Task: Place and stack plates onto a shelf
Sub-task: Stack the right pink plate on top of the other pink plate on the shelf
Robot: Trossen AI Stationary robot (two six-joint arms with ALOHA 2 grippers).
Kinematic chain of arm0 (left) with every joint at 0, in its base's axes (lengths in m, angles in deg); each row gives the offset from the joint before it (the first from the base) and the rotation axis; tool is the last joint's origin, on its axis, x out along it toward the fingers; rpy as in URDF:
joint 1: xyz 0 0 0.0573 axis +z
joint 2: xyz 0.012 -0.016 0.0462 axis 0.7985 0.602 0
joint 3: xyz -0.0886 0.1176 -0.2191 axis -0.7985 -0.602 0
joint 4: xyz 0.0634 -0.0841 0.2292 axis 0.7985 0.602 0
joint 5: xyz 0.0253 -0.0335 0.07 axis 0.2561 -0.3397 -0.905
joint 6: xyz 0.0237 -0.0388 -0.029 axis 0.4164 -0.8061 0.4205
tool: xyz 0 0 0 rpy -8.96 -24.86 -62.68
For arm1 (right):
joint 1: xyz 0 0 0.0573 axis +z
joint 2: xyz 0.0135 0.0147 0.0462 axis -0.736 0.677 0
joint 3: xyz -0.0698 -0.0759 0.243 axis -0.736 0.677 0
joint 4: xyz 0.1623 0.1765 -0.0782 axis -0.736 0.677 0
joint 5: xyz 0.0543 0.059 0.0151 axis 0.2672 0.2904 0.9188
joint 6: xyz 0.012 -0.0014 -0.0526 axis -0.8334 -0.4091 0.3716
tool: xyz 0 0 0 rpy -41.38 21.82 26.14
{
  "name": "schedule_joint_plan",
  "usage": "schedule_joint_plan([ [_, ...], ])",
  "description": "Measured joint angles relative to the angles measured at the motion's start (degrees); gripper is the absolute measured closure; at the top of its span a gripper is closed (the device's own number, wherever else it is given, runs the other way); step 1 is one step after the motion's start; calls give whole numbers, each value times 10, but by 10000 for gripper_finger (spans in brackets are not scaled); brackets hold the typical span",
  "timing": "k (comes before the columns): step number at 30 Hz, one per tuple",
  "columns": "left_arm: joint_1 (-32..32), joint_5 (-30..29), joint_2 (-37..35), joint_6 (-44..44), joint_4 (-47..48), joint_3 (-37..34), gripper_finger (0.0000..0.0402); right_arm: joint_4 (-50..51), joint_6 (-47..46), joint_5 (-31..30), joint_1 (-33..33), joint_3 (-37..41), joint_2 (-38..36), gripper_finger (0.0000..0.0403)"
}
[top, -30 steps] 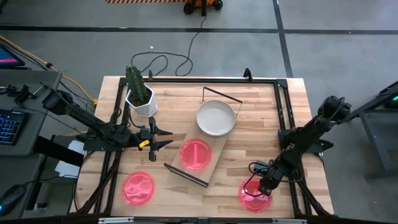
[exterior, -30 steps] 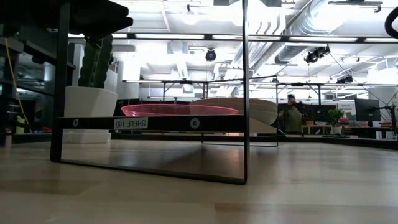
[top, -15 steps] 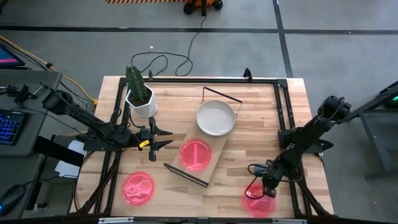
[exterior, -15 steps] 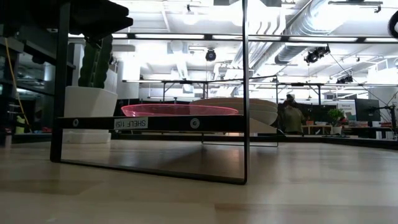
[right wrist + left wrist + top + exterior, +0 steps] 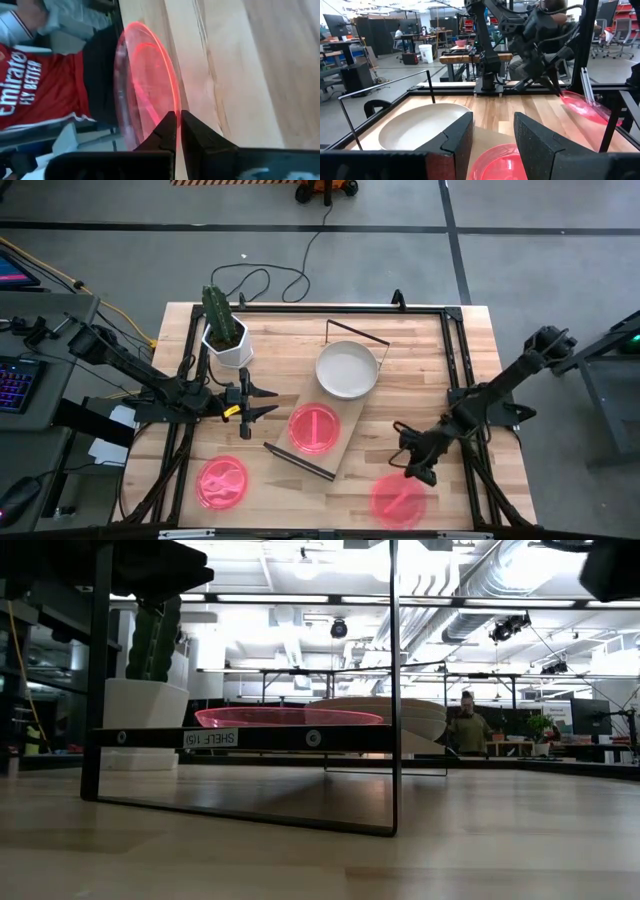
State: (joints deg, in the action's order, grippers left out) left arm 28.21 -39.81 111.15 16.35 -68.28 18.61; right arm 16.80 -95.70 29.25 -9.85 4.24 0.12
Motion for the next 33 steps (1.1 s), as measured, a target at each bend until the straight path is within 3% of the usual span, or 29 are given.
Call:
schedule_joint_plan([
  [11,0,0,0,0,0,0,270,-22,58,9,-86,0,-84,403],
  [19,0,0,0,9,-13,0,270,-31,172,-74,-219,-1,-135,403],
  [25,0,0,0,10,-13,0,270,-114,175,-113,-299,-1,-75,403],
  [33,0,0,0,10,-14,0,270,-244,129,-155,-317,-1,56,403],
])
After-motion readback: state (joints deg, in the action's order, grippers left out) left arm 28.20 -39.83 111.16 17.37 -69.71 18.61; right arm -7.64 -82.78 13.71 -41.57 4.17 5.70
